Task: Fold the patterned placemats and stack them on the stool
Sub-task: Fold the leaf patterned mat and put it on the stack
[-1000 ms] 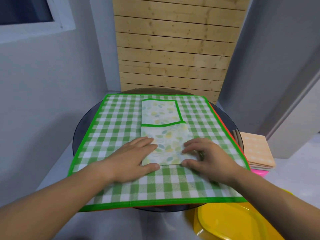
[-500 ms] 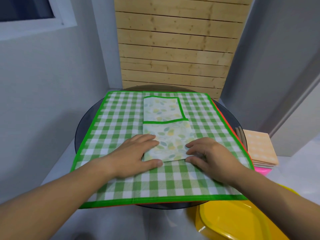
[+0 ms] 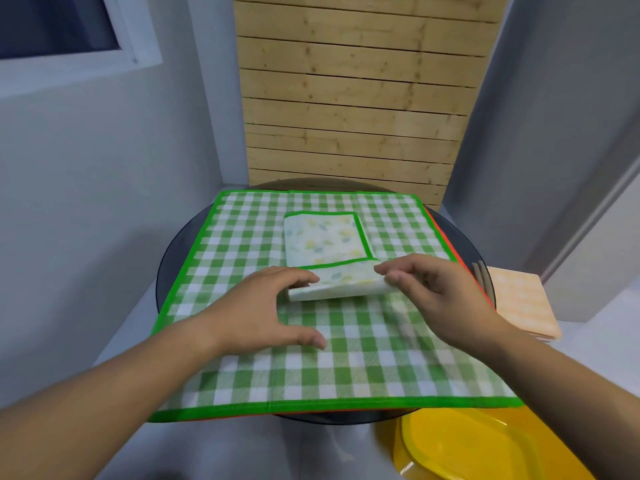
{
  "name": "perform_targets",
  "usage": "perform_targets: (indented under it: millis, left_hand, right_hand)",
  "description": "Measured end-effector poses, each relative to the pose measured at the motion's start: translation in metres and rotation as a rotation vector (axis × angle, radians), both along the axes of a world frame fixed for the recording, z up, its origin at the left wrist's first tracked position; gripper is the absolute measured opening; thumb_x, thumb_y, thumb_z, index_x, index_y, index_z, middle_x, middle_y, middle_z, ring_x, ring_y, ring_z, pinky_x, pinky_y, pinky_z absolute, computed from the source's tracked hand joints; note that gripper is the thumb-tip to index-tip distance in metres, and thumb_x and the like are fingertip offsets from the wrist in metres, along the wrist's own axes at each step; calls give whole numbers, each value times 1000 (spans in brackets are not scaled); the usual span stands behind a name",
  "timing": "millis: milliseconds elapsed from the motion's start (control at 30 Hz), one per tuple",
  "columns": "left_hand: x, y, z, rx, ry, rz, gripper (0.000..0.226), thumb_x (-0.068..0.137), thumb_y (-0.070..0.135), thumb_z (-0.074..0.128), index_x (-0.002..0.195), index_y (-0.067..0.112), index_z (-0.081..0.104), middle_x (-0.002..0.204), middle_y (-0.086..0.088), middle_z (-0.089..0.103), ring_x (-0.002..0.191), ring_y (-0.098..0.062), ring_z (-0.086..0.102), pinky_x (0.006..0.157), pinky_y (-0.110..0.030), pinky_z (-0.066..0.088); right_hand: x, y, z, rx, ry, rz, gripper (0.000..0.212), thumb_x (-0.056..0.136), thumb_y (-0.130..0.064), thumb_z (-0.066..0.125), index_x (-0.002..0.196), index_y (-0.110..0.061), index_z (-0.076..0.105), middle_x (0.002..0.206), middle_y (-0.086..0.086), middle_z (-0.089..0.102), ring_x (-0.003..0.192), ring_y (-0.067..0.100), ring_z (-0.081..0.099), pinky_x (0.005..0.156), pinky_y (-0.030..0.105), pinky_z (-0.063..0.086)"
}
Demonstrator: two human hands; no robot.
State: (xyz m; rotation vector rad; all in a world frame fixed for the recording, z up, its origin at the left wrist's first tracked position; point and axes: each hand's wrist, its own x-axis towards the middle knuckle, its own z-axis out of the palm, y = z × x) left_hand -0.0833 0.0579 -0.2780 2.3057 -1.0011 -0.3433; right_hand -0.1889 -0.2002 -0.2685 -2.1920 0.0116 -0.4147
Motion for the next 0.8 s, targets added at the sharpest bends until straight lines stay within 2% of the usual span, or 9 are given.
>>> perform_targets:
  millis: [133,233,300,433,567,633,700,767,800]
  left_hand:
    - [1,3,-1,-111,16,59,75,54,73,80,121,50,57,123,35,57,117,17,47,100,-14,39]
    - [2,2,-3,-123,108,64,75,58,68,84,126,48,58,121,36,61,115,15,53,102,-18,43]
    - [3,0,-4,-135,155,69,80,59,69,84,131,45,57,122,34,62,115,13,55,104,-22,45]
    - [7,-9,-3,-197,245,104,66,67,62,84,126,46,60,118,30,67,111,9,61,101,-26,48]
    - [19,-18,-5,-271,299,190,46,81,45,79,124,38,65,113,24,71,104,4,67,96,-27,53]
    - [26,-22,-6,-286,324,207,37,86,41,75,122,35,66,108,25,72,99,6,67,89,-19,54]
    - [32,-26,-6,-296,333,223,28,87,39,74,114,39,65,99,29,71,93,10,67,75,-9,52]
    - [39,-29,-8,-307,336,249,24,86,37,76,107,41,65,96,29,71,89,10,68,71,-9,51]
    - [41,-30,-9,-311,338,262,25,85,37,77,107,40,65,96,28,72,89,9,68,74,-11,52]
  right_hand:
    - [-4,5,19,75,-8,50,19,93,-36,60,90,-26,75,89,9,73,74,37,57,61,43,46]
    - [-5,7,27,144,-32,44,20,93,-34,61,84,-21,74,91,4,74,75,19,61,61,19,45]
    - [-3,10,30,202,-33,21,20,94,-30,62,82,-19,73,88,-2,74,75,4,62,67,11,44]
    - [9,13,36,323,-62,-38,19,95,-25,63,81,-14,71,69,-11,67,63,0,58,58,11,44]
    - [28,13,40,413,-77,-91,18,93,-30,66,87,-13,70,67,-7,64,61,6,59,56,17,47]
    - [37,8,33,400,-60,-135,41,83,-52,71,100,-15,69,71,-2,54,68,12,53,64,26,46]
    - [44,3,24,425,-3,-122,77,69,-71,75,120,-15,62,87,1,63,85,15,63,81,36,51]
    - [48,-3,11,480,92,-82,67,76,-55,78,125,-14,58,102,5,75,97,19,71,89,41,56]
    - [48,-5,4,475,133,-70,54,82,-42,77,124,-14,58,101,3,76,94,17,73,83,34,58]
